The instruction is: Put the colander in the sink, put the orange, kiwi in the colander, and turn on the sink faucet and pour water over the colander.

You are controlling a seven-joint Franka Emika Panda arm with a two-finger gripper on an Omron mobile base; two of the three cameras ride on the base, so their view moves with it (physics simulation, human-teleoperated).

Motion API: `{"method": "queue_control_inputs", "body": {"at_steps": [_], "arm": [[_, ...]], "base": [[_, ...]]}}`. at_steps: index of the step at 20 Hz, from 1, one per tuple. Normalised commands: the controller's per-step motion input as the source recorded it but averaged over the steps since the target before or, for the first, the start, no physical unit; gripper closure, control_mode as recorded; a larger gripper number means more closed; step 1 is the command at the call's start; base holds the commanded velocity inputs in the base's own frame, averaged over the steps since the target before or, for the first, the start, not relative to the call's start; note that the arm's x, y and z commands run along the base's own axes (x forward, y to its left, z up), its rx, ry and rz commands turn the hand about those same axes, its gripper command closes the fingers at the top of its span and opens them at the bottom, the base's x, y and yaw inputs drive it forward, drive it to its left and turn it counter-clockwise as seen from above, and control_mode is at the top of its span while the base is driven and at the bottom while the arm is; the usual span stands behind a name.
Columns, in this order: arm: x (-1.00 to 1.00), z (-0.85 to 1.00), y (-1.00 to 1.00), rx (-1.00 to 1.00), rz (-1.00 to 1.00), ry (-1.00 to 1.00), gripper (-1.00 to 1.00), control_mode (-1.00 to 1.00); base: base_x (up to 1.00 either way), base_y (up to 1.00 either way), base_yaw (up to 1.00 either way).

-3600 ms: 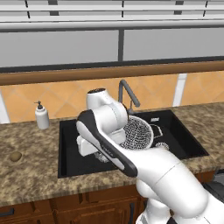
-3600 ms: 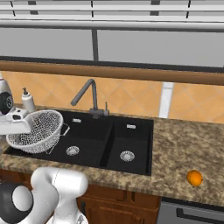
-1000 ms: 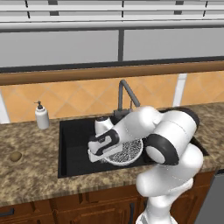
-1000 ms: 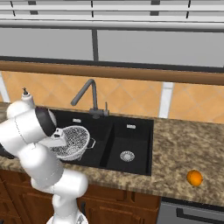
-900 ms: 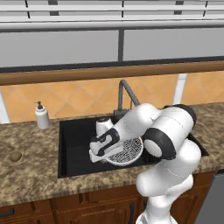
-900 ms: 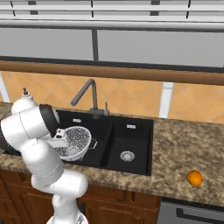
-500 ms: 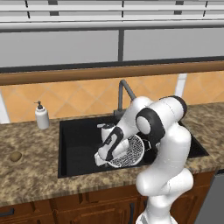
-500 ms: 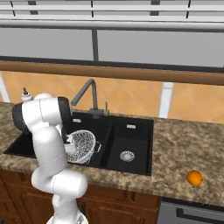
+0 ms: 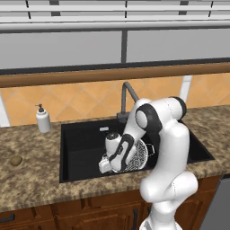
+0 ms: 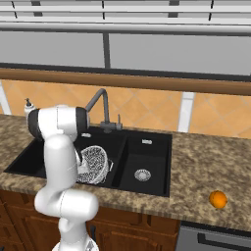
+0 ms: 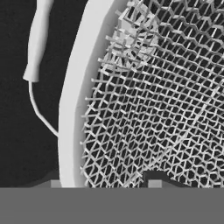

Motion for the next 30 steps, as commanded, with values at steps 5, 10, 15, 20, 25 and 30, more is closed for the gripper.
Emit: {"method": "queue_control_inputs", "body": {"at_steps": [5, 10, 15, 20, 25, 30], "arm": [[0.00, 0.00, 0.38, 0.01, 0.11, -0.06, -1.00, -1.00], [0.03, 0.05, 0.30, 0.04, 0.13, -0.24, -1.00, -1.00], [0.07, 0.63, 0.02, 0.13, 0.08, -0.34, -1.00, -1.00], [-0.16, 0.83, 0.23, 0.02, 0.23, -0.16, -1.00, -1.00], [-0.32, 0.93, 0.24, 0.01, 0.18, -0.26, -1.00, -1.00], [-0.14, 1.00, 0.56, -0.03, 0.13, -0.09, -1.00, -1.00]], "base": [[0.00, 0.00, 0.00], [0.00, 0.00, 0.00], [0.00, 0.00, 0.00], [0.00, 0.00, 0.00], [0.00, 0.00, 0.00], [0.00, 0.00, 0.00]]}}
